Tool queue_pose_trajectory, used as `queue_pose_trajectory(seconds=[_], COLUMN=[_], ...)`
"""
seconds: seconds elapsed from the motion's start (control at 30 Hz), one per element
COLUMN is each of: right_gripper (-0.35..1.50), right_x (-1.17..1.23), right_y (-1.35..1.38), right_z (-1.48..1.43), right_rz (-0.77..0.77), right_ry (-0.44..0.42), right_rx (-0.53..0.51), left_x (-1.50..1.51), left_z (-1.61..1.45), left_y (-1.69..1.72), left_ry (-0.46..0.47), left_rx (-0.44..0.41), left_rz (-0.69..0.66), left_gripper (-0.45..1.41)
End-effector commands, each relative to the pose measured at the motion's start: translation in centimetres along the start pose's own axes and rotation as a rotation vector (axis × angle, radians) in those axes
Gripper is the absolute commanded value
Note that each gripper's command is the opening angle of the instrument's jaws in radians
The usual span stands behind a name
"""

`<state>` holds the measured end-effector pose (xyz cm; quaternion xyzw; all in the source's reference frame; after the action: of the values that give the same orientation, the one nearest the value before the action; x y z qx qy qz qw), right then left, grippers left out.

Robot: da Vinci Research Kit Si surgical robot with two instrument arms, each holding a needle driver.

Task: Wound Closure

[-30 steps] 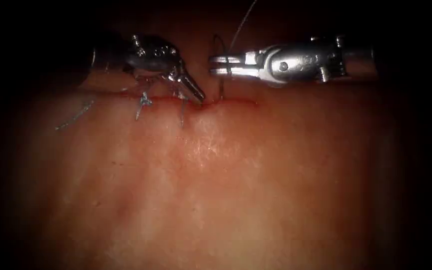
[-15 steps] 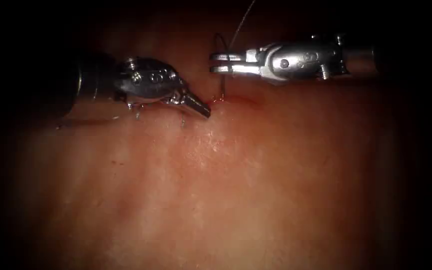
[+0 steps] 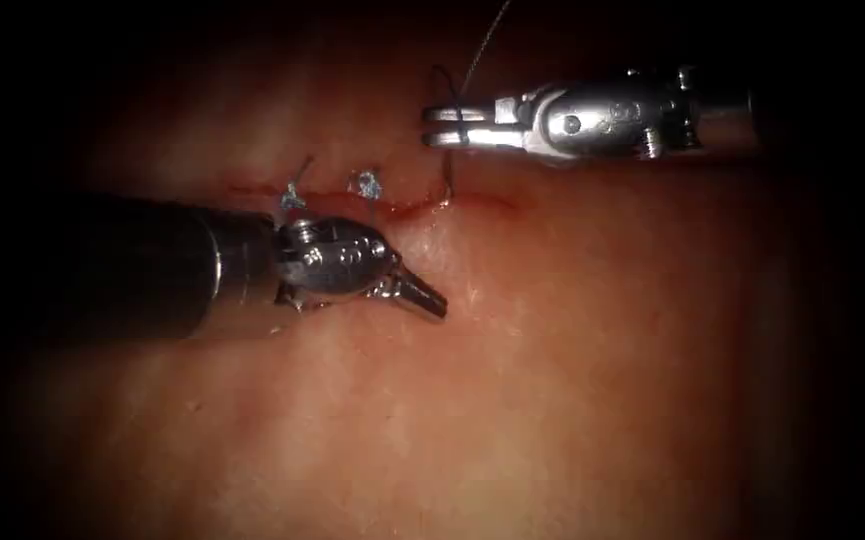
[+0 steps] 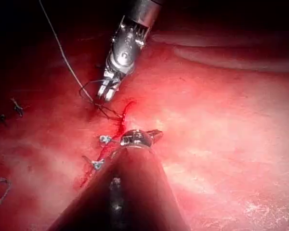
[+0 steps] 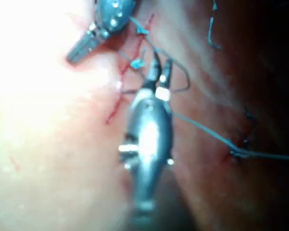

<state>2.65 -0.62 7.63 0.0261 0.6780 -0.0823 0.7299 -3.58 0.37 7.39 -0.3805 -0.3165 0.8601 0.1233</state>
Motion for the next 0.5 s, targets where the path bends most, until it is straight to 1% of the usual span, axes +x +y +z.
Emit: queue_pose_trajectory(seconds=[0.03, 0.17, 0.33, 0.5], right_gripper=[-0.35, -0.35, -0.35, -0.35], right_x=[-0.02, -0.02, 0.00, 0.02], right_y=[0.06, 0.06, 0.03, 0.01], right_z=[0.08, 0.08, 0.08, 0.08], right_rz=[-0.003, 0.021, 0.109, 0.162], right_ry=[0.003, 0.004, 0.007, 0.010], right_rx=[-0.001, -0.001, -0.001, -0.001], left_x=[0.00, -0.05, -0.07, -0.09], left_z=[0.08, 0.08, 0.08, 0.05], left_y=[-0.09, -0.14, -0.15, -0.17], left_ry=[0.003, 0.000, 0.000, -0.001], left_rx=[-0.001, -0.002, -0.002, -0.005], left_rz=[-0.002, -0.008, -0.006, -0.009], left_gripper=[-0.21, -0.21, -0.21, -0.21])
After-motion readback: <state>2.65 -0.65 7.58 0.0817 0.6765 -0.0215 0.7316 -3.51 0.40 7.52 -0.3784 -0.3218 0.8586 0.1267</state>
